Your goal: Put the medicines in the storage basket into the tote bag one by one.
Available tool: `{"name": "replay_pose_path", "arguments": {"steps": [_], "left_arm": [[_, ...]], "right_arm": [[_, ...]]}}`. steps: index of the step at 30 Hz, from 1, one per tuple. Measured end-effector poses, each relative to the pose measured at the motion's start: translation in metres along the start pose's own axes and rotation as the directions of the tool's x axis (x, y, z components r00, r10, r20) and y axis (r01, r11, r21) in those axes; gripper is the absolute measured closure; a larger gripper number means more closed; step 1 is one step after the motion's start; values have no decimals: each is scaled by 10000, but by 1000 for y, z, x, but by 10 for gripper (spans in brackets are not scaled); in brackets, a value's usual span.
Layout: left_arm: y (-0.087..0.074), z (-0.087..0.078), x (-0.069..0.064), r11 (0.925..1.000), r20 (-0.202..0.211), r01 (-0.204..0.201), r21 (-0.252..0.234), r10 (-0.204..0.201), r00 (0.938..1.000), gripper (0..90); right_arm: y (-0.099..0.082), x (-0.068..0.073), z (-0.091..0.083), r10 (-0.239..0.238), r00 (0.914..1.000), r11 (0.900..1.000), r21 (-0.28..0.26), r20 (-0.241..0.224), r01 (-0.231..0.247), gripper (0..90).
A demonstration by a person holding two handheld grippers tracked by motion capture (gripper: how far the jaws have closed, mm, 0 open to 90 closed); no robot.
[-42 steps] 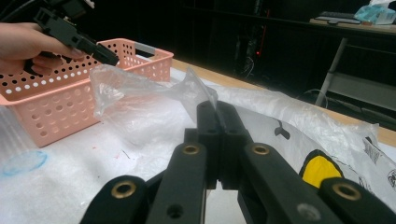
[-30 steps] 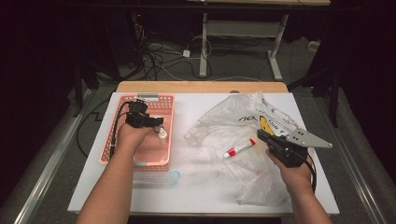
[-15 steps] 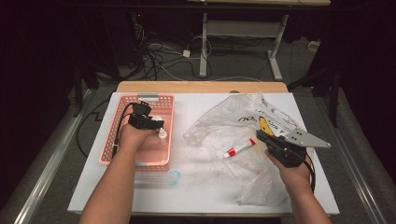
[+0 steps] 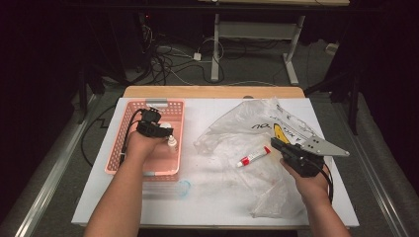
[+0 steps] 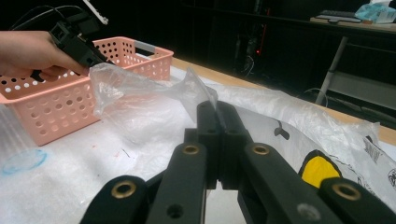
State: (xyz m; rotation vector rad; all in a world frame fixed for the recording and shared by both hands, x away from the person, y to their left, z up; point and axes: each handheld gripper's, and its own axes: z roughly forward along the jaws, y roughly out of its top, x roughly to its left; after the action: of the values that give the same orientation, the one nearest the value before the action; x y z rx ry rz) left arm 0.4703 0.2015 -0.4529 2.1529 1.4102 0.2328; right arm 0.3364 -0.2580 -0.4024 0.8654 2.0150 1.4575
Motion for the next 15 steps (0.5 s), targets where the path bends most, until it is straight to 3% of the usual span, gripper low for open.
{"name": "replay_pose_path", "arguments": {"steps": [9, 15], "left_arm": [[-4, -20, 1, 9978, -144, 328, -578, -337, 9993, 485], [-9, -35, -4, 9956, -254, 159, -923, -184, 9995, 485]], "right_arm": [[1, -1, -2, 21, 10000, 10000, -92, 58, -20, 900], [3, -1, -3, -58, 10000, 9999, -114, 27, 58, 900]]}}
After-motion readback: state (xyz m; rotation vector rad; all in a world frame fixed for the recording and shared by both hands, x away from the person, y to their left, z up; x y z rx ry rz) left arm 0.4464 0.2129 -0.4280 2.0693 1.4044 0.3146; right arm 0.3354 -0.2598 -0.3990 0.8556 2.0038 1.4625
